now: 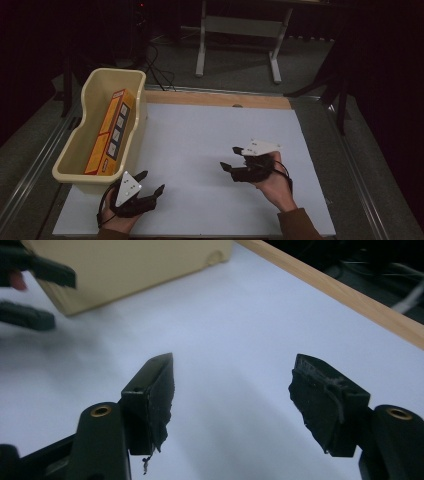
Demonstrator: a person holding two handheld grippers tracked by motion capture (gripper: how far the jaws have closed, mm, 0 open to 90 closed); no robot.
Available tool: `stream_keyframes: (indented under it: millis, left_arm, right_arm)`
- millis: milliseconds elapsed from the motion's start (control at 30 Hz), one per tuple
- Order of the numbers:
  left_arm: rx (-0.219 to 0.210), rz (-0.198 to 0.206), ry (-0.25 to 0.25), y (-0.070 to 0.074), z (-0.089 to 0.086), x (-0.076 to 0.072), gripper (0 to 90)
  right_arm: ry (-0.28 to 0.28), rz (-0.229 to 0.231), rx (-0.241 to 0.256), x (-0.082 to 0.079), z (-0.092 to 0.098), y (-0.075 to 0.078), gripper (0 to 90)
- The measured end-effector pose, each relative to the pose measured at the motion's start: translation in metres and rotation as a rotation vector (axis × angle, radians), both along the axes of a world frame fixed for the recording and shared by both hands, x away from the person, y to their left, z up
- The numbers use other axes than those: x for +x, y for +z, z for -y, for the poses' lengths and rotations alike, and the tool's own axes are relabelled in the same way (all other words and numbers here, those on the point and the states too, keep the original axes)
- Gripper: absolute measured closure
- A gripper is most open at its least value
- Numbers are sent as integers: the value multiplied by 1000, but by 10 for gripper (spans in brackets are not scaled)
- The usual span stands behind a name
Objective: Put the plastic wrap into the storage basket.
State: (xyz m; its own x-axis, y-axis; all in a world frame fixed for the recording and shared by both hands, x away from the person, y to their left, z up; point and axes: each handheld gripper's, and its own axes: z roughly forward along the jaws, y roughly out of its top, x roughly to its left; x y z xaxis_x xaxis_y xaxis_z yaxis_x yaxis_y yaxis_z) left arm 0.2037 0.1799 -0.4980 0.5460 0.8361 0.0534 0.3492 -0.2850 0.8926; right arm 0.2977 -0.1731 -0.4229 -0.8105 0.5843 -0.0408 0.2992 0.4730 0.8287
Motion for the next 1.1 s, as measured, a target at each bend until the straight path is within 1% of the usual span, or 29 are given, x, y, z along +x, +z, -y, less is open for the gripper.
stream_keyframes:
  millis: [67,133,200,433,567,633,733,800,867,967,1100]
  left_arm:
    - [1,0,-1,0,0,0,296]
    - [5,-2,-2,0,0,0,296]
    - [7,-4,-1,0,1,0,296]
    - [11,-7,6,-1,1,0,296]
    - [14,-8,5,-2,1,1,296]
    - [16,-8,3,-2,1,1,296]
    - [19,-6,2,-1,1,0,296]
    - [20,-1,1,-1,2,0,296]
    - [20,2,1,0,2,-1,296]
    - [18,5,0,0,2,-1,296]
    - [21,5,-1,0,2,-1,296]
  right_arm:
    - [-25,12,-3,-6,10,-6,332]
    - [-43,15,9,-12,20,-12,332]
    - [-58,6,29,-17,29,-16,333]
    - [-109,26,45,-31,58,-30,325]
    - [-129,34,97,-41,74,-37,322]
    - [-126,26,100,-45,78,-41,318]
    - [-129,27,100,-49,82,-45,318]
    - [-142,23,127,-56,89,-51,321]
    - [-148,25,140,-59,90,-54,321]
    - [-146,38,126,-62,89,-56,319]
    - [-140,47,128,-62,89,-56,315]
